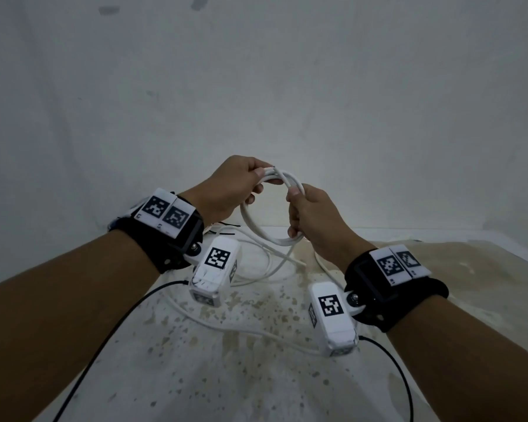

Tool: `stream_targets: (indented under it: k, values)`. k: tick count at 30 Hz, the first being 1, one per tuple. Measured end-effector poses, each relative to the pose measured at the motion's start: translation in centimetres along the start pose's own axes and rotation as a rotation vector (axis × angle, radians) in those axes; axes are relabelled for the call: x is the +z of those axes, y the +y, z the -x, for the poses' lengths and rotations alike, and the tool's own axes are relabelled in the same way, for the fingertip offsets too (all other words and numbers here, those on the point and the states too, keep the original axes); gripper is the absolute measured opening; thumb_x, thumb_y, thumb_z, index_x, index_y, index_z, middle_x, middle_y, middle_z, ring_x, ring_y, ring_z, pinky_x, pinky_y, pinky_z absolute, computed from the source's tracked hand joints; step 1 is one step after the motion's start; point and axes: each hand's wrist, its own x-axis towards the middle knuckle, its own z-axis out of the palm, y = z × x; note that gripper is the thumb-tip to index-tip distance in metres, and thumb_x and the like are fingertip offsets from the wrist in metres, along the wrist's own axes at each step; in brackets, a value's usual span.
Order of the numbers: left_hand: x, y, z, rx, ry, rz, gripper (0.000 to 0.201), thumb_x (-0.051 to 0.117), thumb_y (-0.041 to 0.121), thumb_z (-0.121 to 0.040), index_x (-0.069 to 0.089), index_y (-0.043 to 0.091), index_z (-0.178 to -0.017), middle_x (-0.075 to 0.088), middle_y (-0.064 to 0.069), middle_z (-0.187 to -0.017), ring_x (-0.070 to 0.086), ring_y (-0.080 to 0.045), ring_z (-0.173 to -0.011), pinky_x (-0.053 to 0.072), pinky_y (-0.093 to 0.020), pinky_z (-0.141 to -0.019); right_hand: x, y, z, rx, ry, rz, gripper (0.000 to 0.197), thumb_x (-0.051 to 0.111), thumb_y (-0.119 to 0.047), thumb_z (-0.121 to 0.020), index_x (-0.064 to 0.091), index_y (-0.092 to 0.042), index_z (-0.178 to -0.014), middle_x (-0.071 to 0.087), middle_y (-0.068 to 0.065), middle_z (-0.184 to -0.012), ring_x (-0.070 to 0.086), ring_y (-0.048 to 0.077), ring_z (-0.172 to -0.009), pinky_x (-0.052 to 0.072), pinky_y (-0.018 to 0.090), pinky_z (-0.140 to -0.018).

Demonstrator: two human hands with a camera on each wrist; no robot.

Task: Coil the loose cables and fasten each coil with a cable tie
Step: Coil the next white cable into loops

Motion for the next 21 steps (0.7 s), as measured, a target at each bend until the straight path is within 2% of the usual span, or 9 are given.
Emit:
stream_targets:
  k: [3,5,10,12,17,19,21]
  values:
    - [0.1,-0.2,-0.3,-0.031,0.032,0.007,0.026,0.040,0.006,-0.104,0.064,0.003,-0.113,0.063,-0.011,-0.099,0.050,-0.011,-0.071,0.039,-0.022,-0.052,0.3,0.1,0.0,0.007,0.007,0.018,0.027,0.040,-0.021,-0.105,0.052,-0.011,-0.083,0.042,0.002,-0.058,0.039,0.012,-0.044,0.044,0.032,-0.049]
    - [0.2,-0.3,-0.5,-0.018,0.055,-0.014,0.026,0.041,0.006,-0.103,0.064,0.003,-0.113,0.062,-0.009,-0.094,0.051,-0.010,-0.067,0.039,-0.022,-0.051,0.5,0.1,0.0,0.018,0.010,0.019,0.027,0.040,-0.021,-0.105,0.053,-0.010,-0.084,0.043,0.003,-0.059,0.039,0.013,-0.046,0.045,0.032,-0.050]
    - [0.5,-0.4,-0.5,0.076,0.100,-0.032,0.020,0.048,0.011,-0.102,0.067,0.005,-0.103,0.057,0.010,-0.059,0.044,-0.007,-0.050,0.035,-0.020,-0.045,0.6,-0.2,-0.1,0.016,0.019,0.025,0.026,0.040,-0.021,-0.105,0.053,-0.010,-0.085,0.042,0.004,-0.060,0.038,0.013,-0.046,0.045,0.030,-0.048]
    - [0.5,-0.3,-0.4,0.062,0.099,0.003,0.021,0.050,0.012,-0.101,0.069,0.002,-0.102,0.053,0.012,-0.052,0.039,-0.006,-0.045,0.032,-0.020,-0.044,0.6,-0.1,0.0,0.014,0.025,0.026,0.026,0.040,-0.020,-0.105,0.053,-0.009,-0.085,0.043,0.004,-0.060,0.039,0.014,-0.046,0.045,0.029,-0.047]
    - [0.4,0.2,0.0,0.027,-0.012,-0.020,0.027,0.045,0.011,-0.103,0.070,0.005,-0.108,0.061,-0.004,-0.074,0.035,-0.006,-0.045,0.030,-0.021,-0.045,0.6,0.4,0.2,0.018,0.045,0.022,0.026,0.040,-0.019,-0.104,0.054,-0.009,-0.085,0.043,0.005,-0.060,0.039,0.014,-0.044,0.043,0.029,-0.046]
    - [0.5,0.3,0.3,0.064,-0.040,-0.037,0.025,0.051,0.020,-0.101,0.073,0.010,-0.106,0.064,0.001,-0.072,0.037,-0.007,-0.047,0.032,-0.019,-0.045,0.6,0.4,0.2,0.015,0.043,0.039,0.025,0.040,-0.020,-0.104,0.054,-0.008,-0.087,0.043,0.006,-0.060,0.039,0.015,-0.045,0.044,0.029,-0.046]
    - [0.8,0.2,0.6,0.157,-0.024,-0.143,0.026,0.058,0.037,-0.097,0.076,0.019,-0.101,0.069,0.009,-0.074,0.052,0.000,-0.052,0.041,-0.016,-0.053,0.7,0.3,0.1,0.002,0.041,0.076,0.025,0.040,-0.022,-0.104,0.055,-0.006,-0.090,0.045,0.007,-0.062,0.041,0.016,-0.044,0.044,0.028,-0.045]
